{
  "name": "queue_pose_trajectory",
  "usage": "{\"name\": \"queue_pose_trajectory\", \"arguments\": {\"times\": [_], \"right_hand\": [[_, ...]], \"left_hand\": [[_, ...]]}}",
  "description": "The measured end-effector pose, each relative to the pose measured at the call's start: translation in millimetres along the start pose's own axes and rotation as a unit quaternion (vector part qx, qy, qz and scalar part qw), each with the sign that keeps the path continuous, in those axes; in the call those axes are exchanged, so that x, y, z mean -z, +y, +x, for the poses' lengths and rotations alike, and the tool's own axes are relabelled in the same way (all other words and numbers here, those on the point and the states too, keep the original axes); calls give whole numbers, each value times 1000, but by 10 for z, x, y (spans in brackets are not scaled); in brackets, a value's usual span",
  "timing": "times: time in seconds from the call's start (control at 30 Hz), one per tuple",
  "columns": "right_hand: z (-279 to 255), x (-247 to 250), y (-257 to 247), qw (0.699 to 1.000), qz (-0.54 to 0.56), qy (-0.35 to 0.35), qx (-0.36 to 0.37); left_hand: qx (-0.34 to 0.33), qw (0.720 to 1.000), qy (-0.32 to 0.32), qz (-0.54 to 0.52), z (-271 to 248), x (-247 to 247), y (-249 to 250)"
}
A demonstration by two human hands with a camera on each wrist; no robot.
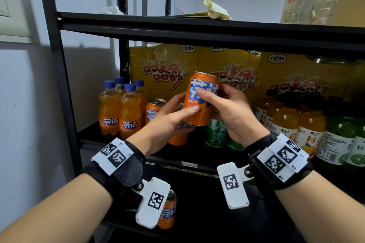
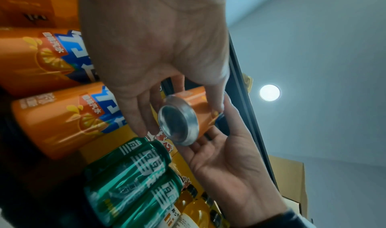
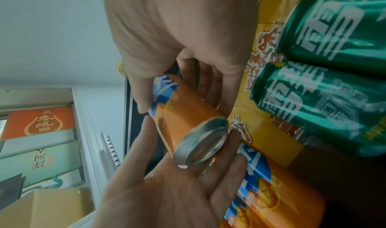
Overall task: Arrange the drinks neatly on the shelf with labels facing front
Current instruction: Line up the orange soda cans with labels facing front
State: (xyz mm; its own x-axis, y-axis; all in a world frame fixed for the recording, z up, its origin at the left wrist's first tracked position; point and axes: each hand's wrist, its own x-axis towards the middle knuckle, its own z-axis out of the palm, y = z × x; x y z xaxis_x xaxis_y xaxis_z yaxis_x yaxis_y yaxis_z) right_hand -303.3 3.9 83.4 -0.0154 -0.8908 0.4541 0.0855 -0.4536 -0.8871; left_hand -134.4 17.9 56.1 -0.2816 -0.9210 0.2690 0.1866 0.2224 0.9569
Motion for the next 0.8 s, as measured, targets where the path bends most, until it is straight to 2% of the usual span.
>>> {"name": "queue_pose_trajectory", "arguments": {"times": [0.1,0.27,0.37,0.5,0.57,0.67,0.8], "right_hand": [[3,-2,3,1000,15,17,-18],[-23,29,-49,998,-41,-21,-34],[-28,47,-59,998,-45,-27,-38],[5,69,-65,997,-47,-13,-55],[35,85,-105,993,-86,-9,-86],[72,101,-148,976,-164,-7,-141],[65,89,-150,958,-216,-41,-183]], "left_hand": [[19,999,-28,-41,-4,-9,20],[-1,999,-1,-38,-38,-24,10],[36,999,-28,-28,-52,-57,27],[97,986,-70,-114,-39,-23,151],[114,981,-77,-134,-50,-9,193],[134,979,-62,-140,-58,-41,218],[176,967,-21,-182,-23,-131,257]]}}
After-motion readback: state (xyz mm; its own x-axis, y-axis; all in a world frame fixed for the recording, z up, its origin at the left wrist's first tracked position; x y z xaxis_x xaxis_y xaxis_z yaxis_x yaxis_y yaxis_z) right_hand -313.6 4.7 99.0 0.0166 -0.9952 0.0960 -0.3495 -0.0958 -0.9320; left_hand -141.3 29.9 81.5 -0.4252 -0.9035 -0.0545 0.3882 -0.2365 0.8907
